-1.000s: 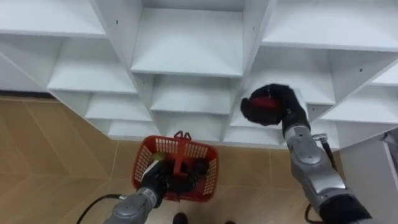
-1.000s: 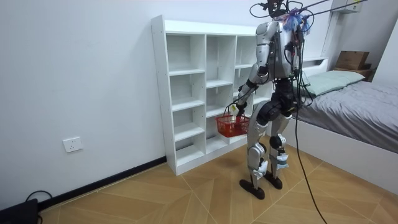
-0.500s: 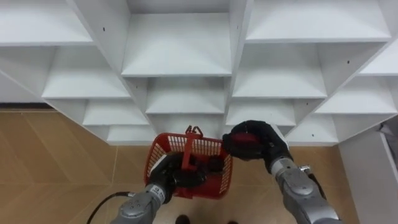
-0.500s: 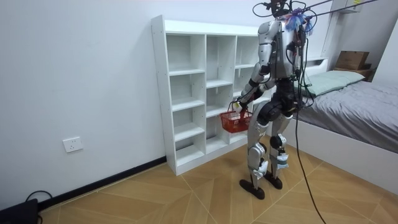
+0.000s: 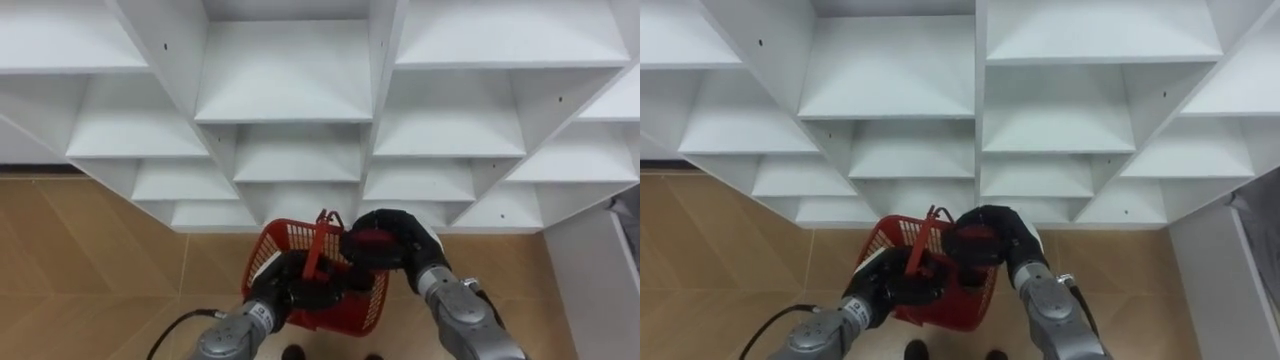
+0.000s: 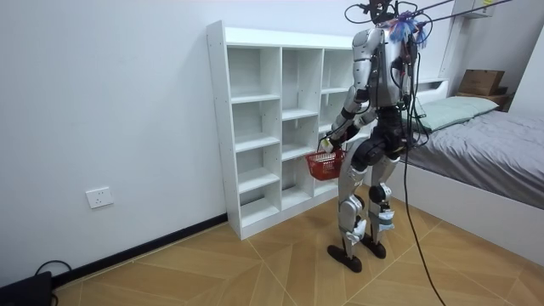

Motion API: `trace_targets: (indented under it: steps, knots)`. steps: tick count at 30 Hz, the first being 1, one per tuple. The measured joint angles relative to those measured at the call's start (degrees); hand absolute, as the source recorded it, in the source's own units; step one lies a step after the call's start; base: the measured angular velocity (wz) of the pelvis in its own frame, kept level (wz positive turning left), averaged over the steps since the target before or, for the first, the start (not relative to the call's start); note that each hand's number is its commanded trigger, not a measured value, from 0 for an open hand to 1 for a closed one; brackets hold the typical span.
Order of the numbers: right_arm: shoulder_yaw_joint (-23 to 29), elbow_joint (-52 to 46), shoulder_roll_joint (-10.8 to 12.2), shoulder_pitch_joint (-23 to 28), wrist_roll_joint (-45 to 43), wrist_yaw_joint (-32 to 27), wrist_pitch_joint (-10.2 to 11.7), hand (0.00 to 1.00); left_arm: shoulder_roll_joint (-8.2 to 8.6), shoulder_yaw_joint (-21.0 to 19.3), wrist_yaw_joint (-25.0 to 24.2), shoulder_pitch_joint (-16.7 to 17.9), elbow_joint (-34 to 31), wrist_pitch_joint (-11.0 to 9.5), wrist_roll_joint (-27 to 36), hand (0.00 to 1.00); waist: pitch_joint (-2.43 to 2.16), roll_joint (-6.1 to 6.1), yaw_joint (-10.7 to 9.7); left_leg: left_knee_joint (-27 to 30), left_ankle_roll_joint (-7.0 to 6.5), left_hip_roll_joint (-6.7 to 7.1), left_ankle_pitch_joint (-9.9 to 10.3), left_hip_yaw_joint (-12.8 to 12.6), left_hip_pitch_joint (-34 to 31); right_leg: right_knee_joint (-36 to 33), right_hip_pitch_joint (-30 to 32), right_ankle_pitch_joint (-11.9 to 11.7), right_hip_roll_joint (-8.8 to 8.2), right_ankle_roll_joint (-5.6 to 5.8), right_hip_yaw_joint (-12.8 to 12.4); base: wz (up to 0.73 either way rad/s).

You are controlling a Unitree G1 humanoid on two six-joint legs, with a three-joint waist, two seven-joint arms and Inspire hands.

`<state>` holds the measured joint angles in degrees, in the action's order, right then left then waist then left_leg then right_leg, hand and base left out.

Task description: Collect fruits from the closet

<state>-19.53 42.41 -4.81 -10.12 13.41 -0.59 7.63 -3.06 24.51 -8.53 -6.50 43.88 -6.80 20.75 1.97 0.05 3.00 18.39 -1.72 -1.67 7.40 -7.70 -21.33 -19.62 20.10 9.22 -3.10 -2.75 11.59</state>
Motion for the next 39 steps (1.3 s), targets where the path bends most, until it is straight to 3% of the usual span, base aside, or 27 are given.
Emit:
trace_targets:
  steps: [8, 9, 10, 11, 12, 13, 39]
  knots:
    - [0.07, 0.48, -0.01, -0.02, -0.28, 0.01, 0.04, 1.00, 0.22, 0.06, -1.05, 0.00, -1.31, -0.10, 0.00, 1.00, 0.22, 0.35, 0.23, -0.05, 0.07, -0.01, 0.05, 0.00, -0.07, 0.00, 0.06, 0.07, 0.05, -0.03, -0.01, 0.00]
    - [0.14, 0.65, 0.00, -0.02, -0.39, 0.01, 0.04, 0.96, 0.25, 0.11, -1.09, 0.01, -1.31, -0.10, -0.01, 1.00, 0.26, 0.42, 0.27, -0.05, 0.08, -0.01, 0.06, 0.00, -0.09, 0.00, 0.07, 0.07, 0.05, -0.02, -0.02, 0.00]
    - [0.17, 0.75, 0.00, -0.03, -0.41, 0.02, 0.04, 0.83, 0.25, 0.15, -1.10, 0.01, -1.31, -0.10, -0.01, 1.00, 0.28, 0.47, 0.28, -0.05, 0.08, -0.01, 0.06, 0.00, -0.09, 0.00, 0.08, 0.08, 0.05, -0.02, -0.02, 0.00]
    - [0.21, 0.89, 0.00, -0.03, -0.45, 0.03, 0.04, 0.52, 0.24, 0.20, -1.13, 0.02, -1.30, -0.09, -0.01, 1.00, 0.33, 0.55, 0.28, -0.04, 0.08, -0.01, 0.06, 0.00, -0.12, 0.03, 0.10, 0.08, 0.06, -0.02, -0.03, 0.00]
    - [0.21, 1.39, 0.04, -0.21, -0.48, 0.05, 0.06, 0.12, 0.24, 0.21, -1.16, 0.02, -1.28, -0.09, 0.00, 1.00, 0.34, 0.63, 0.28, -0.04, 0.08, -0.02, 0.06, 0.01, -0.16, 0.05, 0.11, 0.08, 0.08, -0.02, -0.03, 0.00]
    - [0.22, 1.67, 0.05, -0.31, -0.48, 0.05, 0.06, 0.00, 0.24, 0.22, -1.17, 0.02, -1.27, -0.09, -0.01, 1.00, 0.33, 0.67, 0.28, -0.04, 0.08, -0.03, 0.06, 0.01, -0.16, 0.05, 0.11, 0.08, 0.09, -0.02, -0.03, 0.00]
    - [0.36, 3.82, 0.32, -1.14, -0.39, 1.27, 0.60, 0.00, -0.15, 1.11, -2.37, 0.19, -1.15, 0.46, 0.01, 1.00, 0.20, 1.05, -0.65, 1.22, 0.08, -0.20, 0.06, 0.12, -0.46, -0.63, 0.07, 0.05, 0.08, -0.08, 0.09, 0.00]
